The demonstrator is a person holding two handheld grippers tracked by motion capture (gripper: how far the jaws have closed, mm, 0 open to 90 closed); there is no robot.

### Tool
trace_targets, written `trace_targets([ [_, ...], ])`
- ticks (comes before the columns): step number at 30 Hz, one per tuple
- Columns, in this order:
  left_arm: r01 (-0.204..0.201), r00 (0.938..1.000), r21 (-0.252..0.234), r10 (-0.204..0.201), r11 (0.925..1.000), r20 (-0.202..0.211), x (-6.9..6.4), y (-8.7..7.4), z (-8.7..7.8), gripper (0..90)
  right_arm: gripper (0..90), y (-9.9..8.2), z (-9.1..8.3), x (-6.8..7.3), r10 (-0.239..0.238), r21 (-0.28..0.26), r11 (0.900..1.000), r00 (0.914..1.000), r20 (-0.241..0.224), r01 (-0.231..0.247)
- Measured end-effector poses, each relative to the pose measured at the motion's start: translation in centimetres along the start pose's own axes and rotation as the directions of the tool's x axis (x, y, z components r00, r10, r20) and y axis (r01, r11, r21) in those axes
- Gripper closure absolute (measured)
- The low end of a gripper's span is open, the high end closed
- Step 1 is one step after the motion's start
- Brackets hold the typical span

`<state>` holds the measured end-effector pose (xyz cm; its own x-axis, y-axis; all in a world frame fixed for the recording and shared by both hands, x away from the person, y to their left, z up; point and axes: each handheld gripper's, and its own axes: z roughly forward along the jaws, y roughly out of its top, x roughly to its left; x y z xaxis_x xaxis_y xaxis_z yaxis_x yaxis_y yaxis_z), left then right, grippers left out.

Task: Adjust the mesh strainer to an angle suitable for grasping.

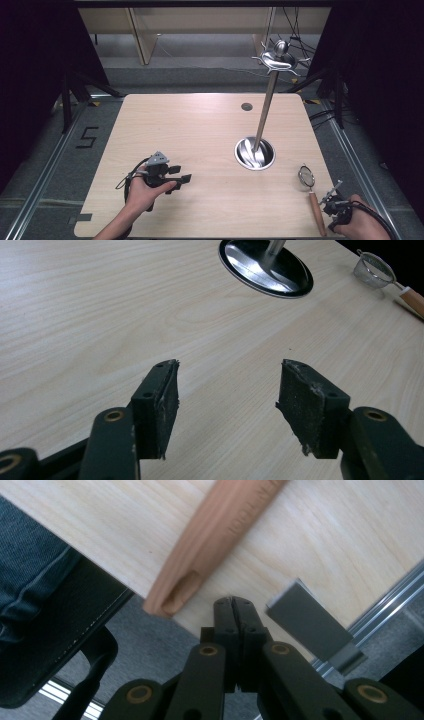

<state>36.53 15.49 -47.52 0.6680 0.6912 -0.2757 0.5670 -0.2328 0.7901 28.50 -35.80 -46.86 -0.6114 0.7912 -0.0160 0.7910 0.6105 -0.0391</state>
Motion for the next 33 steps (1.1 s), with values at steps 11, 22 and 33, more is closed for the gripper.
trace_targets([
  [11,-0.003,1.0000,0.001,0.003,1.0000,-0.003,0.0,0.1,0.0,40.2,90.0,3.0,0.2,1.2,-0.116,-0.038,0.9925,0.9932,0.014,0.116],
  [22,0.000,1.0000,-0.006,0.000,1.0000,0.000,0.0,0.1,-0.1,40.2,90.0,7.6,0.1,3.2,-0.236,-0.068,0.9688,0.9711,0.033,0.238],
  [33,0.001,1.0000,-0.012,-0.001,0.9999,0.001,0.1,0.1,-0.3,40.2,88.0,11.5,-0.2,4.9,-0.282,-0.153,0.9464,0.9587,0.034,0.284],
])
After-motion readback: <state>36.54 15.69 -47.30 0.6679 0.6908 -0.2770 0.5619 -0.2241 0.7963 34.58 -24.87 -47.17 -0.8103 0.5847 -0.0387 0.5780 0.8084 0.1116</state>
